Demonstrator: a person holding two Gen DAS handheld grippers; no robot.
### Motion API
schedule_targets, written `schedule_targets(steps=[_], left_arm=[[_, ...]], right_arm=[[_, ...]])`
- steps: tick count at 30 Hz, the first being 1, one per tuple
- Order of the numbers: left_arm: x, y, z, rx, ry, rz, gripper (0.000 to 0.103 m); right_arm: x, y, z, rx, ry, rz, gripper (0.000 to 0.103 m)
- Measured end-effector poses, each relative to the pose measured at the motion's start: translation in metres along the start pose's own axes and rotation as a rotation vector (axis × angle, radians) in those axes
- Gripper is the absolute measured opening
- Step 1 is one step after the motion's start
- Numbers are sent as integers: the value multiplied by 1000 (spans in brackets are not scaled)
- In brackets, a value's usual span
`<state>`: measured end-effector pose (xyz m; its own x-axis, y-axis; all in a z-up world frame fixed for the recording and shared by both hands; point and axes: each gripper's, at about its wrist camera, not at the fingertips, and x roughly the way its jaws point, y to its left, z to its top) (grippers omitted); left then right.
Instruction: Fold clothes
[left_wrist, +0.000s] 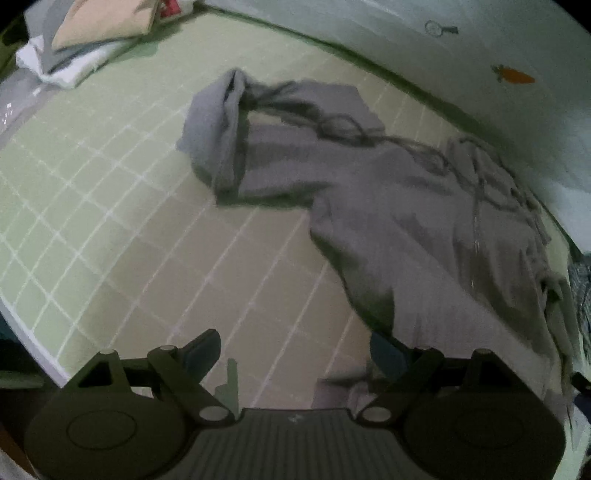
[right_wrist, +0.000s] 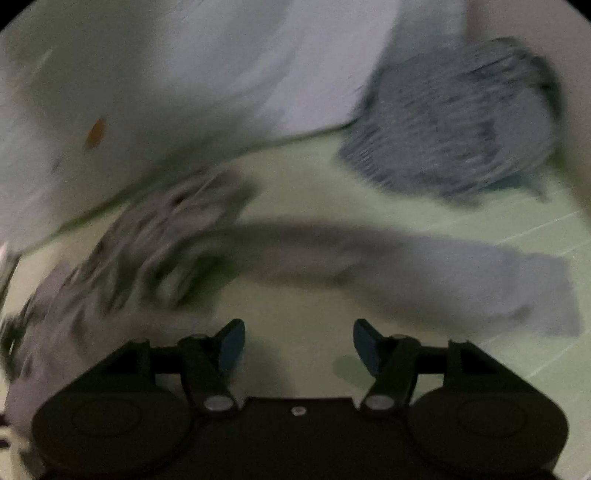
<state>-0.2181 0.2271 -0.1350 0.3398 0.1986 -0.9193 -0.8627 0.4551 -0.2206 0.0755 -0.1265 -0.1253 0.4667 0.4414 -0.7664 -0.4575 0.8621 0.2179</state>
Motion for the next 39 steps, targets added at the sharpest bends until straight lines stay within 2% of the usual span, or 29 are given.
schedule_targets(steps=[2, 4, 7, 10, 15, 16, 17, 18, 19, 20, 21, 23, 26, 28, 29, 32, 34, 35, 36, 38, 39], left_arm=[[4, 0, -6, 14, 13, -10, 88], [8, -3, -11, 48, 23, -3, 88], [12, -8, -17, 91, 28, -15, 86], [15, -9, -19, 122, 49, -64, 81], [22, -12, -29, 150, 119, -180, 76], [23, -13, -32, 157, 125, -193, 69], [24, -14, -34, 163, 130, -206, 53], [25, -15, -35, 162, 127, -225, 44], [25, -15, -36, 162, 123, -240, 19], [22, -16, -34, 170, 103, -224, 12], [18, -16, -32, 179, 81, -207, 11], [-5, -14, -26, 201, -15, -167, 10], [-65, 1, -14, 180, -189, -169, 10], [-76, 8, -16, 227, -225, -87, 11], [-80, 12, -16, 245, -235, -48, 12], [-42, 31, -21, 164, -40, 13, 10], [-43, 46, -22, 131, -26, 14, 11], [-43, 53, -22, 114, -20, 13, 15], [-46, 61, -19, 90, -28, 5, 18], [-46, 68, -11, 65, -47, -7, 31], [-43, 66, -6, 75, -51, -18, 34]], right_arm=[[5, 15, -13, -17, 47, 41, 66], [6, 26, -25, -37, 87, 32, 65], [8, 40, -43, -61, 142, 21, 54], [4, 35, -51, -36, 165, 19, 41], [-2, 27, -66, 5, 204, 17, 41], [-3, 26, -69, 13, 211, 16, 38], [-5, 24, -71, 22, 215, 17, 27], [-6, 24, -71, 26, 206, 20, 14], [-10, 25, -70, 22, 190, 23, 9], [-14, 27, -69, 14, 169, 25, 5], [-19, 29, -67, 5, 141, 25, 4], [-40, 37, -58, -21, 70, 31, 4], [-80, 49, -45, -63, -41, 63, 3], [-104, 57, -41, -85, -91, 91, 3], [-102, 58, -44, -89, -73, 87, 4], [-94, 62, -52, -100, -21, 74, 14], [-89, 65, -58, -107, 15, 66, 19], [-87, 66, -61, -111, 32, 62, 25], [-84, 68, -64, -115, 50, 58, 37], [-79, 71, -70, -122, 85, 50, 46], [-77, 70, -70, -112, 93, 50, 46]])
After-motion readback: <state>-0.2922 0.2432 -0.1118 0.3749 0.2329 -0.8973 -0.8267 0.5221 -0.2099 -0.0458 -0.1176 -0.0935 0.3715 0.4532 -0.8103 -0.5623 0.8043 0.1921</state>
